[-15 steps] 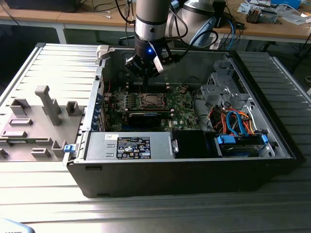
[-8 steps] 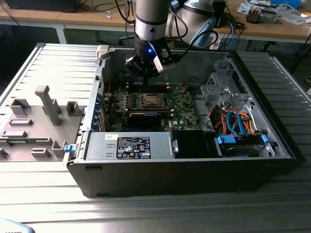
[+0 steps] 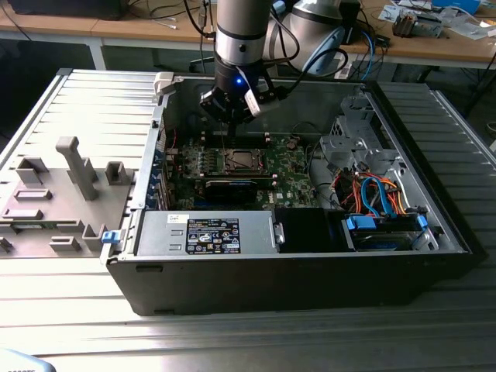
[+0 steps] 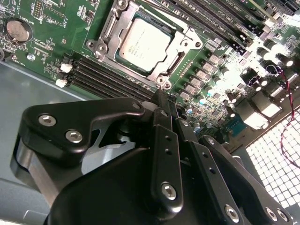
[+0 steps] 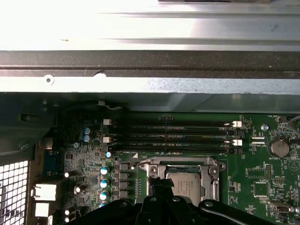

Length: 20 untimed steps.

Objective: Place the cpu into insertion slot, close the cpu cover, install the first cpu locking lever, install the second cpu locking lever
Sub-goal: 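Install the first cpu locking lever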

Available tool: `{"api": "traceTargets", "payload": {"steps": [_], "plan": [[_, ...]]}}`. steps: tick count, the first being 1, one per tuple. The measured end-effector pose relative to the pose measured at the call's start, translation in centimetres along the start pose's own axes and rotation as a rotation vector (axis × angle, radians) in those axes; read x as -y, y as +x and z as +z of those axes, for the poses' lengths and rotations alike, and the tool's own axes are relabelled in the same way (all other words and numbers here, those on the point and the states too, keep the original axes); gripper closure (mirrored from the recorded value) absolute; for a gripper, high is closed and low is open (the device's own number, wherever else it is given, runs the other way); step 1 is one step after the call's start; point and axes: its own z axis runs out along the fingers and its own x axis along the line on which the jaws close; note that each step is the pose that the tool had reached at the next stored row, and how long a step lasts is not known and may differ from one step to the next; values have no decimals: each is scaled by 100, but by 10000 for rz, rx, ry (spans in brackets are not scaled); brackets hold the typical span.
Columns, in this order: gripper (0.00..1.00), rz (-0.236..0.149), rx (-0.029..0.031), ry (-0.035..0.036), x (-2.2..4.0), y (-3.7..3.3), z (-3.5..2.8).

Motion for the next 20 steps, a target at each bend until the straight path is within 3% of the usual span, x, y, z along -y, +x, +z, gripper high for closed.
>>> {"api": "traceTargets", "payload": {"steps": [7,10,16,20], "plan": [[89,-2,1,-46,-5,18,1],[89,-2,1,-54,-6,63,2],[89,-17,4,-83,-9,247,9],[89,-70,1,-110,-11,333,12]]}}
